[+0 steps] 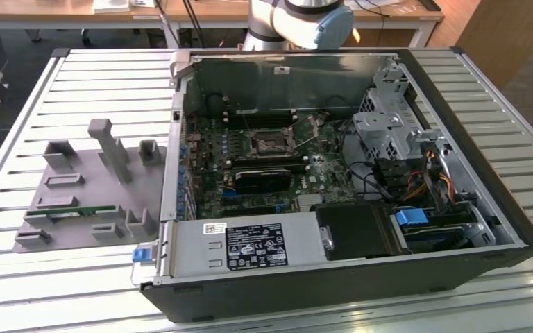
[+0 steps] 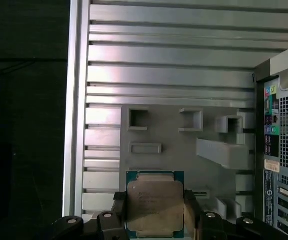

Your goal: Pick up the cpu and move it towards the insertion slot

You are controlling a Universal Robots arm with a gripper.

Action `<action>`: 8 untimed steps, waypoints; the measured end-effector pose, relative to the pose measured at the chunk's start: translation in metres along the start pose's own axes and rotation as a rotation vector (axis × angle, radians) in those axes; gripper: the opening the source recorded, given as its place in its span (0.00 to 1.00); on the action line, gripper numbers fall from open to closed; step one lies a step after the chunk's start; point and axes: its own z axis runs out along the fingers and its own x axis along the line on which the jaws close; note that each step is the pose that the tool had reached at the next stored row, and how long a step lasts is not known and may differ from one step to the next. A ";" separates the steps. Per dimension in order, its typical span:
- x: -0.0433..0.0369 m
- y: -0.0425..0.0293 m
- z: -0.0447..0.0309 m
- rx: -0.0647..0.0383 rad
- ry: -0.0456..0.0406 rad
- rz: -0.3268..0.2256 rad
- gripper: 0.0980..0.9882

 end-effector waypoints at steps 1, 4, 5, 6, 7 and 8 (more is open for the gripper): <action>-0.0001 0.0001 -0.0033 0.000 -0.0003 0.000 0.50; -0.0003 0.0005 -0.0110 0.000 -0.0011 0.000 0.50; -0.0003 0.0005 -0.0123 0.000 -0.0009 0.000 0.50; -0.0003 0.0005 -0.0122 0.000 -0.0012 0.000 0.50; -0.0003 0.0005 -0.0122 0.000 -0.0011 0.000 0.50; -0.0003 0.0005 -0.0122 0.000 -0.0011 0.000 0.50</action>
